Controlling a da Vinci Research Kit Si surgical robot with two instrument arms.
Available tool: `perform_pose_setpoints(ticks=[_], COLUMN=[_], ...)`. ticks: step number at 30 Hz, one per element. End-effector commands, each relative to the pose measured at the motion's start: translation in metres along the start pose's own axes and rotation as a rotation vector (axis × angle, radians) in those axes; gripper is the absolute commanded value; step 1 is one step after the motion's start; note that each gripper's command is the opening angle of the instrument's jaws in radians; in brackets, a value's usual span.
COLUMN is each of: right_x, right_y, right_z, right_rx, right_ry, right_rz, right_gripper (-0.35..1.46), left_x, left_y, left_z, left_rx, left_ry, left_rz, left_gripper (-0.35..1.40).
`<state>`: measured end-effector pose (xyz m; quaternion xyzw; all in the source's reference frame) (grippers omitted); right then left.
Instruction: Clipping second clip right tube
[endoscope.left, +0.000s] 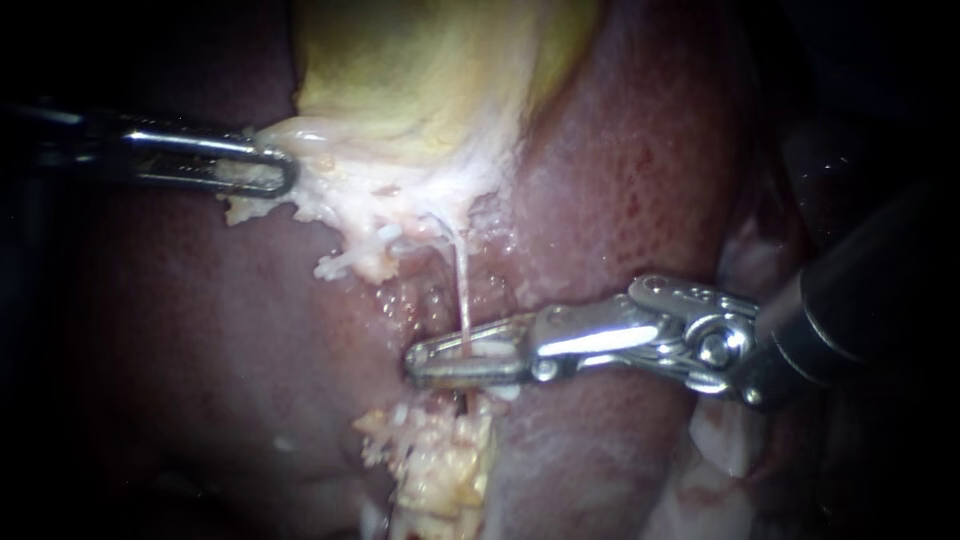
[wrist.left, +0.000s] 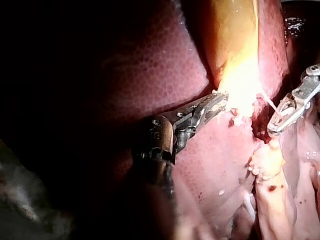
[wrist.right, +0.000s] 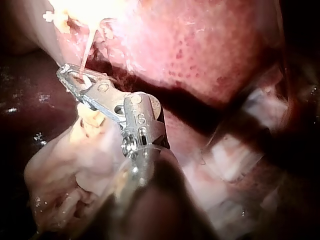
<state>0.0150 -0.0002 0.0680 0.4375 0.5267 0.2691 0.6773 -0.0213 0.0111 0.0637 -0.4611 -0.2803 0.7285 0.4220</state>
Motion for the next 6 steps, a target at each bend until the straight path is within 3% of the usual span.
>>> perform_pose_setpoints(ticks=[1,6], right_x=[-0.0001,-0.0001], right_y=[0.0,0.0001], right_z=[0.0,0.0], right_rx=[0.0,0.0], right_ry=[0.0,0.0], right_rz=[-0.001,-0.001], right_gripper=[-0.35,-0.35], left_x=[0.0,0.0], left_y=[0.0,-0.0001], left_z=[0.0,0.0001], left_rx=[0.0,0.0], left_ry=[0.0,0.0], left_rz=[0.0,0.0], left_gripper=[-0.35,-0.35])
